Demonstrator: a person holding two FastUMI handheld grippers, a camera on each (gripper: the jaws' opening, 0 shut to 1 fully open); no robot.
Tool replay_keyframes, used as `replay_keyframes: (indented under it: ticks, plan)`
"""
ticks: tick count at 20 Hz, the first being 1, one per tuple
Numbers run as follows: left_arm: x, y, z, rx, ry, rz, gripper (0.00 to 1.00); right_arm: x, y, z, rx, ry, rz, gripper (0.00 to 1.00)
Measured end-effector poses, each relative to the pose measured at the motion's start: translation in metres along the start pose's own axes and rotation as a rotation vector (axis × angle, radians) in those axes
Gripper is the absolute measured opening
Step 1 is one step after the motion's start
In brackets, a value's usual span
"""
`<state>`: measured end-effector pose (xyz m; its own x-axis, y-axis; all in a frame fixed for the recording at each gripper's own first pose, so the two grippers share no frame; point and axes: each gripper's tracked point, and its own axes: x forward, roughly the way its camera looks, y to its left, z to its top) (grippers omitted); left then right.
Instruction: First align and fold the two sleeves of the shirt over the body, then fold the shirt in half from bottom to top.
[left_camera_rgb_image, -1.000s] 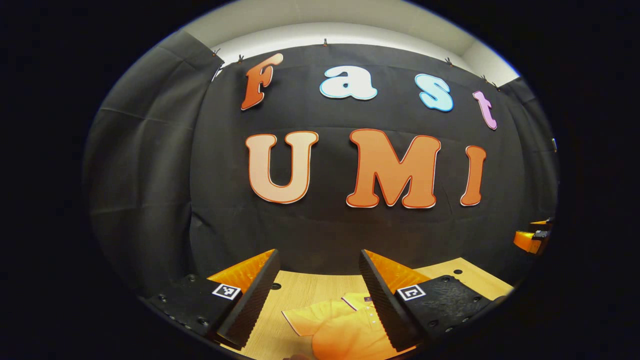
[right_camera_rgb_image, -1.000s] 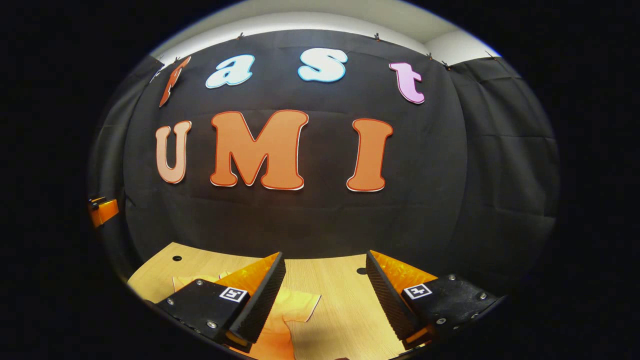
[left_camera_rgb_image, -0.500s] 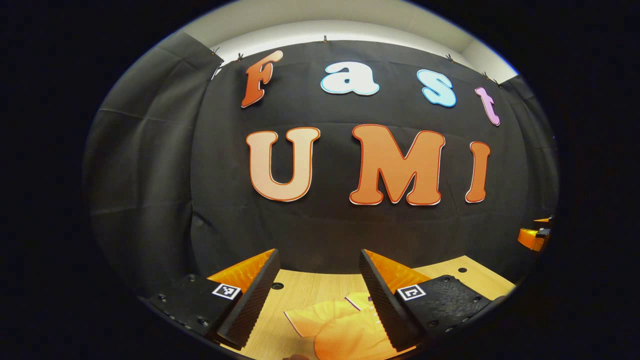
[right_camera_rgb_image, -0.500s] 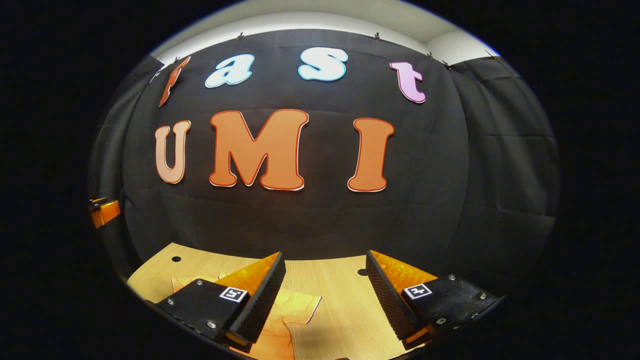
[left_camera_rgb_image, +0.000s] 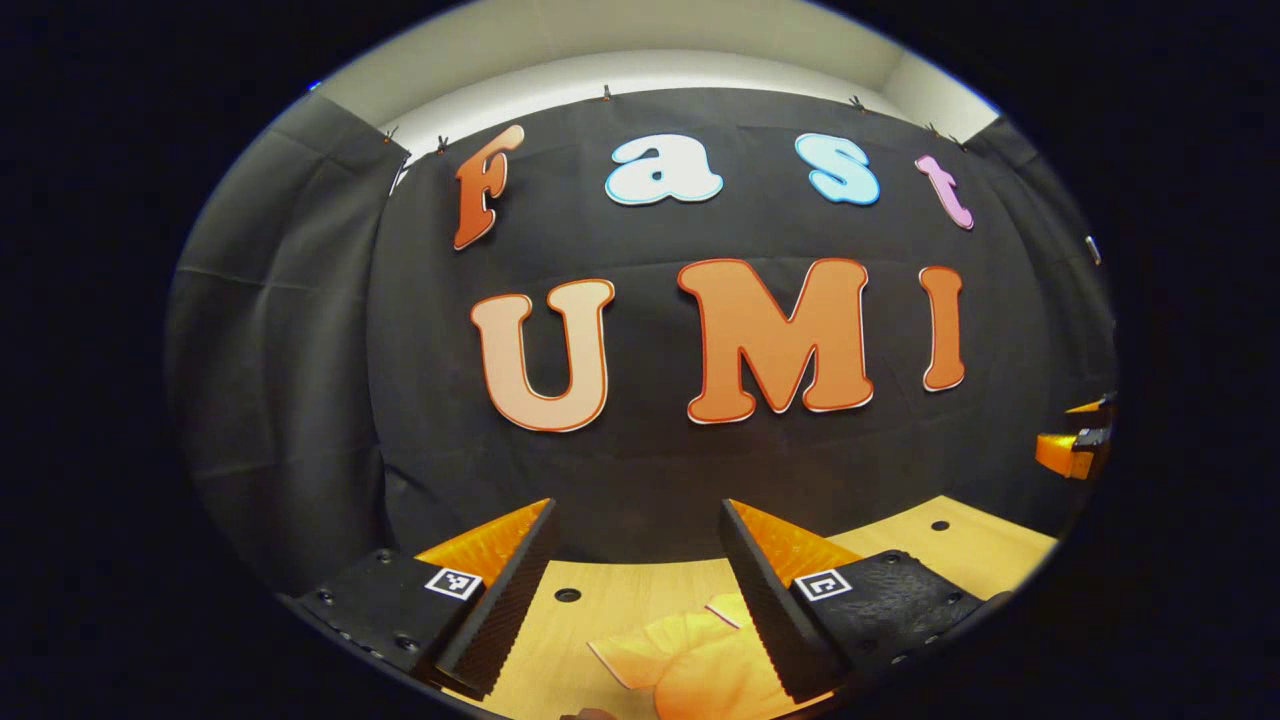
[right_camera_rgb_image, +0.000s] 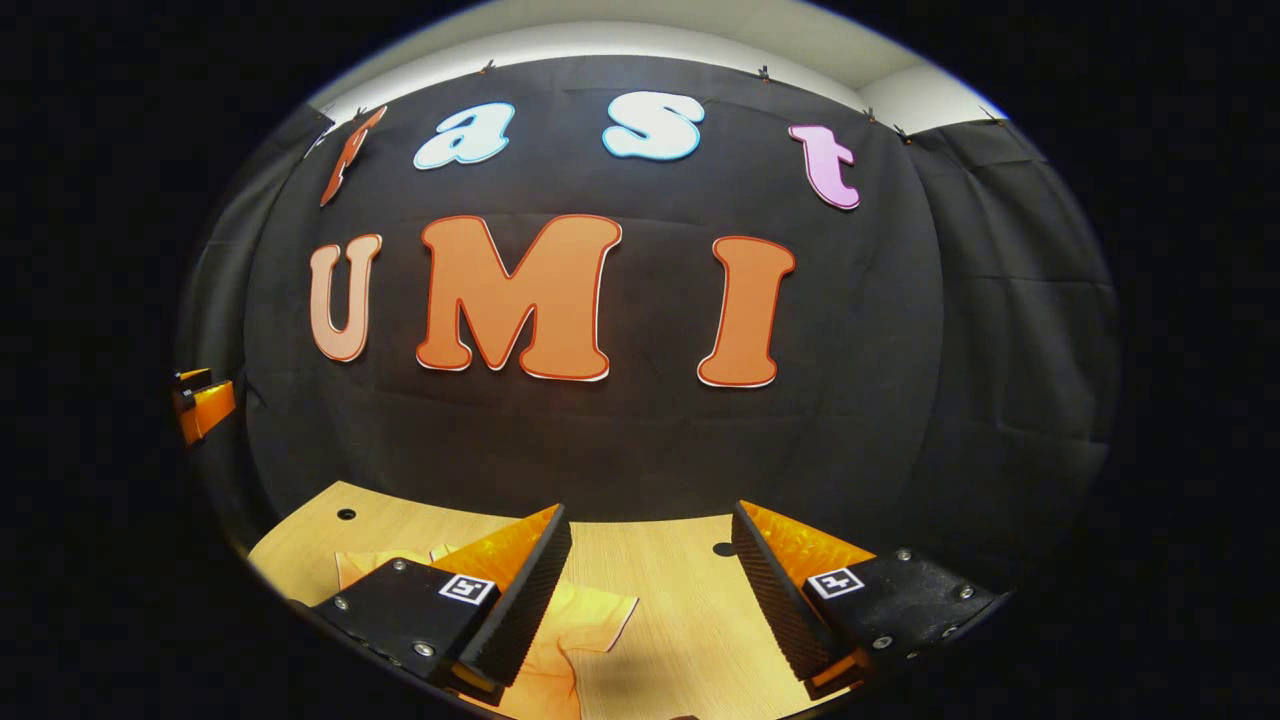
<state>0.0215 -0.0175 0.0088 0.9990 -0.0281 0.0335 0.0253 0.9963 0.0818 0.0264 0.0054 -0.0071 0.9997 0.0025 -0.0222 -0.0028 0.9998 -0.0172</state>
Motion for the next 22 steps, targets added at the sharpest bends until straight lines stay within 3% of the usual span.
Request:
replay_keyframes:
  ticks: [6,10,14,17,22]
  plan:
    - [0.005,0.009,-0.009,-0.055,-0.003,0.011,0.97,0.027,0.010,-0.019,0.019,0.085,0.016,0.98]
    - [0.015,0.021,-0.025,-0.076,0.033,0.017,0.97,0.073,0.031,-0.070,0.110,0.330,0.090,0.98]
    - [0.021,0.032,-0.036,-0.088,0.060,0.031,0.98,0.115,0.054,-0.142,0.290,0.630,0.147,0.99]
    - [0.021,0.044,-0.040,-0.101,0.062,0.051,0.98,0.136,0.054,-0.213,0.291,0.840,0.119,0.99]
    - [0.020,0.069,-0.065,-0.119,0.116,0.083,0.97,0.158,0.045,-0.288,0.351,1.071,0.005,0.99]
